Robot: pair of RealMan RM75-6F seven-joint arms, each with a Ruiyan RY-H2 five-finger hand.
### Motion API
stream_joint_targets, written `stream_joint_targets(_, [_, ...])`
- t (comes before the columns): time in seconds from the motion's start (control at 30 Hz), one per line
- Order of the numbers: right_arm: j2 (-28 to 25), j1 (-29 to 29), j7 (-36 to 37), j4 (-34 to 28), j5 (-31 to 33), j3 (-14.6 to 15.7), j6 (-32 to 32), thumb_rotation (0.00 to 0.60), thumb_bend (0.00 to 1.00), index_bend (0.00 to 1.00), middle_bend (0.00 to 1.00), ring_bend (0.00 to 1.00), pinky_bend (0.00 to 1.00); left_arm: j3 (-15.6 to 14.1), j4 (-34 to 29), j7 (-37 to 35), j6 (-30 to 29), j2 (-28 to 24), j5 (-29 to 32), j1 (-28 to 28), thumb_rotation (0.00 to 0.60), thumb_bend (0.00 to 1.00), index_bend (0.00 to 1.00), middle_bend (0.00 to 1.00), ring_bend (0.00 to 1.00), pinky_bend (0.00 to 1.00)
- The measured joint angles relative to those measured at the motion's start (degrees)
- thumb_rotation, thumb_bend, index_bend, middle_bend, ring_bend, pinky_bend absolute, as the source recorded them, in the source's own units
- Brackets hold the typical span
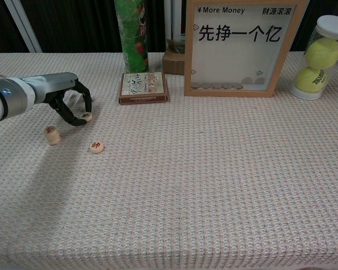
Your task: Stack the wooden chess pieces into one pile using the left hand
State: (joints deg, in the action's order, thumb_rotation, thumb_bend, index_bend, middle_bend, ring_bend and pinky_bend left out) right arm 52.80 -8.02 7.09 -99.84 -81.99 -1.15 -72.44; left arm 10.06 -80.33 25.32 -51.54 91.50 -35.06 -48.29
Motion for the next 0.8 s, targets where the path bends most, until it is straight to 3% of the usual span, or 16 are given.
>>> stream_joint_targets(0.43, [0.0,-0.1,0.0,0.1,0.3,0.0,0.4,0.6,0.34,0.0,0.0,0.0,0.0,0.2,-8.6,0.9,-4.6,-5.2,-1.5,1.6,0.6,0.31,0.5,0.19,0.0,0.01])
stream_joint_targets(0.8, [-0.2,0.1,0.3,-0.3,-0.6,0.2,-0.3,0.6,0.34,0.0,0.0,0.0,0.0,-3.4,-22.5,5.1,-12.6,-11.7,-0.3,5.4,0.6,0.31,0.5,0.19,0.0,0.01])
